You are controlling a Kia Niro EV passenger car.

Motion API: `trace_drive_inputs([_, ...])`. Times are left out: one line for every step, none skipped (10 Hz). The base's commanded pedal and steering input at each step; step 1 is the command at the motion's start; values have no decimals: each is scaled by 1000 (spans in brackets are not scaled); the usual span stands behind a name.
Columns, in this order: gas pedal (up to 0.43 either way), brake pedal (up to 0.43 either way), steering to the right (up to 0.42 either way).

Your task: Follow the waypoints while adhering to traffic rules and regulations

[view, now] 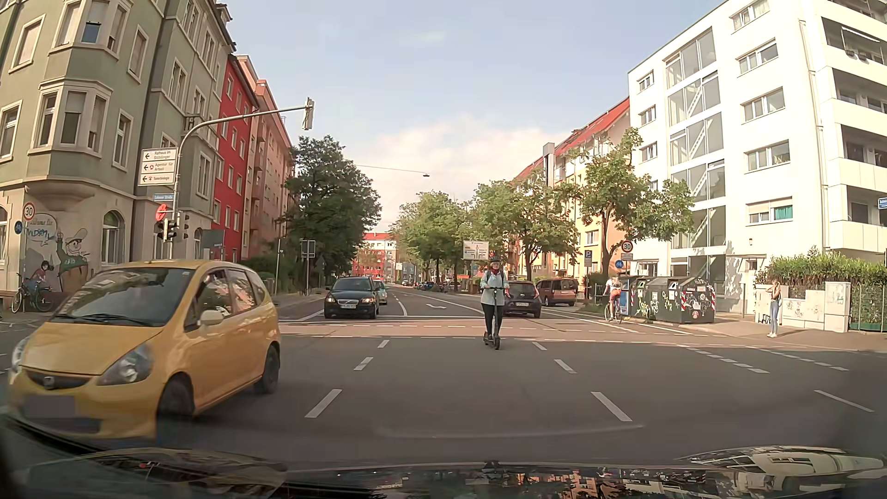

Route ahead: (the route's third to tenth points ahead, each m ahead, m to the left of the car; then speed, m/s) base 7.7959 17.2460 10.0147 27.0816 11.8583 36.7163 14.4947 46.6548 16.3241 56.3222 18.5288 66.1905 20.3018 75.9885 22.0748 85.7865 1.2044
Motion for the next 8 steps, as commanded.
trace_drive_inputs([0, 183, -8])
trace_drive_inputs([0, 171, -8])
trace_drive_inputs([0, 165, -8])
trace_drive_inputs([0, 152, -8])
trace_drive_inputs([0, 152, -8])
trace_drive_inputs([0, 152, -8])
trace_drive_inputs([0, 152, -8])
trace_drive_inputs([0, 146, -8])
